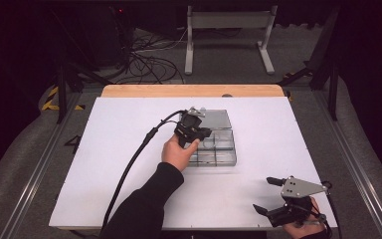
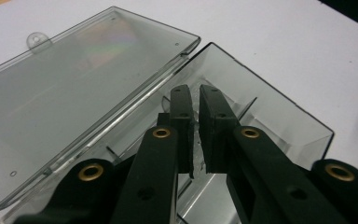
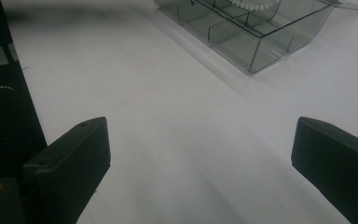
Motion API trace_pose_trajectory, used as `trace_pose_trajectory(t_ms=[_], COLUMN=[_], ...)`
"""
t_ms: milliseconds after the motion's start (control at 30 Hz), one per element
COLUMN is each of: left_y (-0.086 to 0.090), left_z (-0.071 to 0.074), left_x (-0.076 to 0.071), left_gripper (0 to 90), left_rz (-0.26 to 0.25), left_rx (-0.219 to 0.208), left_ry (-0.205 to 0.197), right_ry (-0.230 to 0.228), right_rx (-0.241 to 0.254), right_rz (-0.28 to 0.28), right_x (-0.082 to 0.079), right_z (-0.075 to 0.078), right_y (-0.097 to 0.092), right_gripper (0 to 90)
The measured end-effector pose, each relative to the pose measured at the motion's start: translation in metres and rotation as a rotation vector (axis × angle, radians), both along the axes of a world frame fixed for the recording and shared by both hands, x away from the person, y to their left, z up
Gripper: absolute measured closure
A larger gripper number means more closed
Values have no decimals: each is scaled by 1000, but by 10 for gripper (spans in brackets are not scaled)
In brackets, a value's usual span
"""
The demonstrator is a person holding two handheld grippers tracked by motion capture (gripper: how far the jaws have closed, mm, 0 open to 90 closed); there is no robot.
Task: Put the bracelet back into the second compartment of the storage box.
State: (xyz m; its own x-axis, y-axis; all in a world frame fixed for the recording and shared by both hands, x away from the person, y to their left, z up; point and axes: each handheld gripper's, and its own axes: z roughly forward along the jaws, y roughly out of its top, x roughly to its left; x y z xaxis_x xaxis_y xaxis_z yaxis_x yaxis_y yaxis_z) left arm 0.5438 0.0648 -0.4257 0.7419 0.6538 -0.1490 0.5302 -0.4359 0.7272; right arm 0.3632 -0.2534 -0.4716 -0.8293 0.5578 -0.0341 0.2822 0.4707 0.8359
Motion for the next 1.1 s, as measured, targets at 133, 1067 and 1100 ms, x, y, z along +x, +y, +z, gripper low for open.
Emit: trace_pose_trajectory(t_ms=[133, 1067, 1100], left_y=[2, 1, 0], left_z=[-2, -23, -23], left_x=[2, 13, 13], left_gripper=[839, 834, 826], left_rz=[20, 104, 105], left_rx=[34, 95, 100], left_ry=[-8, 22, 24], right_ry=[0, 4, 4], right_rx=[0, 1, 1], right_rz=[1, 11, 11], right_x=[0, 0, 0], right_z=[0, 0, 0], right_y=[0, 0, 0], right_gripper=[54, 54, 54])
